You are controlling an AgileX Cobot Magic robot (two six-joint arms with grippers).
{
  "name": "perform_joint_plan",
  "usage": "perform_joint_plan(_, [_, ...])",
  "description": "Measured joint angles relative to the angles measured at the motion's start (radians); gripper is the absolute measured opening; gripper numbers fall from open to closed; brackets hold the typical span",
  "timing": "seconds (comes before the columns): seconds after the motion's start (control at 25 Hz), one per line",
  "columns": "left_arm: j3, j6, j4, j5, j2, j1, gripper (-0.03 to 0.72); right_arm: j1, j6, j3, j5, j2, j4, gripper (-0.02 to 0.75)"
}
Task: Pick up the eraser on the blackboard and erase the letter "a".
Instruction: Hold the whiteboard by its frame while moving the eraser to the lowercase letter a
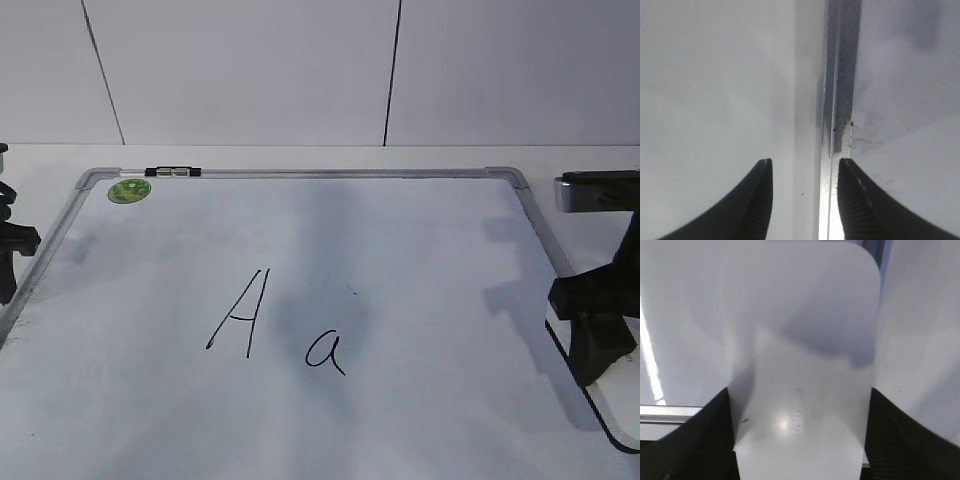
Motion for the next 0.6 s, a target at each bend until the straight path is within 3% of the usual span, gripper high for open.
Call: perform_joint_plan(0.6, [0.0, 0.01, 0.0, -0.016, 0.055, 0.0, 0.3, 0.0, 0.0, 0.0, 0.0, 0.0, 0.0, 0.561])
